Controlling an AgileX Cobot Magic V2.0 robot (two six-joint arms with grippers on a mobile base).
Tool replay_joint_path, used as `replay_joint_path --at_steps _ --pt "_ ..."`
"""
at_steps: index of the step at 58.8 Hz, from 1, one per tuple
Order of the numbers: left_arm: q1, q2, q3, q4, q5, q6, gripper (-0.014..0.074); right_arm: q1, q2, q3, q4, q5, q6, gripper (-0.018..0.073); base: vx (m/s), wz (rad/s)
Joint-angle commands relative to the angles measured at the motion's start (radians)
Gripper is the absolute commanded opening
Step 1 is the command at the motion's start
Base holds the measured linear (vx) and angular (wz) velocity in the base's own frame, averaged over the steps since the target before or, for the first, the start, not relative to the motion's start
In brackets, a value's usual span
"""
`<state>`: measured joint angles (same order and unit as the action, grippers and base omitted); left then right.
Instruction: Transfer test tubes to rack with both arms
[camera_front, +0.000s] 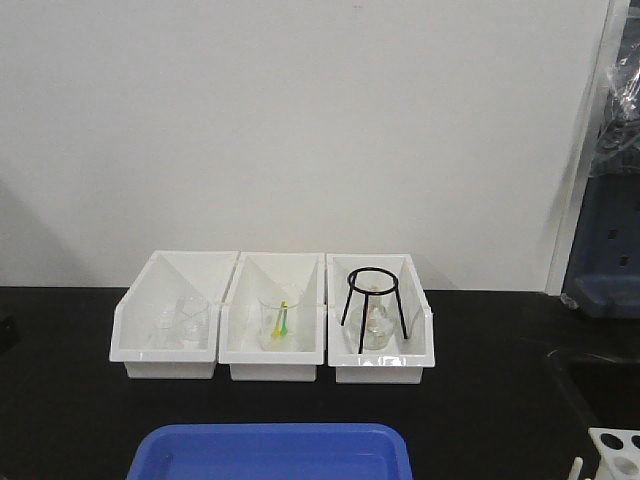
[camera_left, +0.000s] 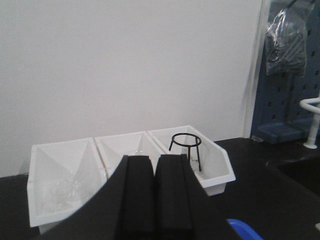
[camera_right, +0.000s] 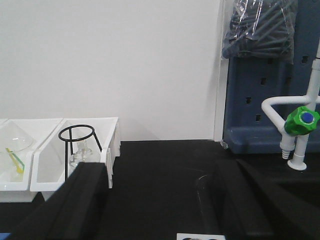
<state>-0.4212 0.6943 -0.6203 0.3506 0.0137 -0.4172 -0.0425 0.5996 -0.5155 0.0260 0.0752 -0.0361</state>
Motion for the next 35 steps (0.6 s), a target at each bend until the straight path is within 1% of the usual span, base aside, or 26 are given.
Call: replay_joint_path --at_steps 1,5,12,15,21,23,26,28,30,35 --pt "0.029 -0.003 -0.024 -0.011 -0.028 0.002 -0.0007 -0.007 -0.001 -0.036 -0.009 -0.081 -0.005 0.0509 0.0 0.0" --pt "0.06 -0.003 -0.024 0.005 -0.006 0.002 -0.0007 -0.007 -0.001 -0.036 -0.009 -0.081 -0.005 0.0509 0.0 0.0" --pt "0.092 -0.003 -0.024 0.047 0.023 0.002 -0.0006 -0.007 -0.001 -0.036 -0.009 -0.081 -0.005 0.0509 0.0 0.0" --pt "0.105 -0.003 -0.024 0.047 0.025 0.008 -0.0006 -0.007 -0.001 -0.036 -0.009 -0.081 -0.005 0.0509 0.0 0.0" --pt "0.134 -0.003 -0.024 0.034 0.035 0.054 -0.0006 -0.007 -0.001 -0.036 -0.009 -0.081 -0.005 0.0509 0.0 0.0" --pt "0.142 -0.003 -0.024 0.021 0.042 0.067 -0.0006 -0.007 -0.001 -0.036 -0.009 -0.081 -0.005 0.0509 0.0 0.0" --pt "0.153 -0.003 -0.024 -0.024 0.05 0.086 -0.0006 -0.007 -0.001 -0.036 -0.009 -0.081 -0.005 0.0509 0.0 0.0" --pt "0.164 -0.003 -0.024 -0.074 0.056 0.112 -0.0006 -0.007 -0.001 -0.036 -0.009 -0.081 -0.005 0.0509 0.0 0.0" --pt "0.17 -0.003 -0.024 -0.109 0.061 0.137 -0.0006 -0.007 -0.001 -0.036 -0.009 -0.081 -0.005 0.0509 0.0 0.0" --pt "0.185 -0.004 -0.021 -0.198 0.064 0.247 -0.0006 -0.007 -0.001 -0.036 -0.009 -0.081 -0.005 0.0509 0.0 0.0"
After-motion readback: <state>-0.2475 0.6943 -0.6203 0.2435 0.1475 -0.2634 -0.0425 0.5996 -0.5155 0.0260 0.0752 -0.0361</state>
